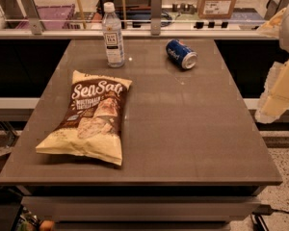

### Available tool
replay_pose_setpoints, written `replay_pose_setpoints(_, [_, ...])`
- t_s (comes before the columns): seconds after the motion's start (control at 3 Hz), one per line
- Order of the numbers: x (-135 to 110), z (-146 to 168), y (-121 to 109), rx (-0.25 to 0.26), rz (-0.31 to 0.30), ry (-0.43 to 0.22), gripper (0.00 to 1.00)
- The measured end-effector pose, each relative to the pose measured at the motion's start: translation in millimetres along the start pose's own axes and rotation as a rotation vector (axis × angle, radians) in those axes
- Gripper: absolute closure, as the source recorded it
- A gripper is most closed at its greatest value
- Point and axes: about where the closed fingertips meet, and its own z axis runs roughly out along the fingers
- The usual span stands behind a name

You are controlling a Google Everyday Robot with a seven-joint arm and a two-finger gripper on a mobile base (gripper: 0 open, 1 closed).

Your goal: Place pepsi can upright

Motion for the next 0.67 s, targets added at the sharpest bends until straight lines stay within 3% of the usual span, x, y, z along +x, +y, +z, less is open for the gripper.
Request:
replay_pose_setpoints(0.33, [0.0, -0.1, 0.0, 0.0, 0.0, 0.0, 0.0])
replay_pose_setpoints(0.67, [-2.9, 13.9, -33.4, 0.001, 0.002, 0.0, 0.0])
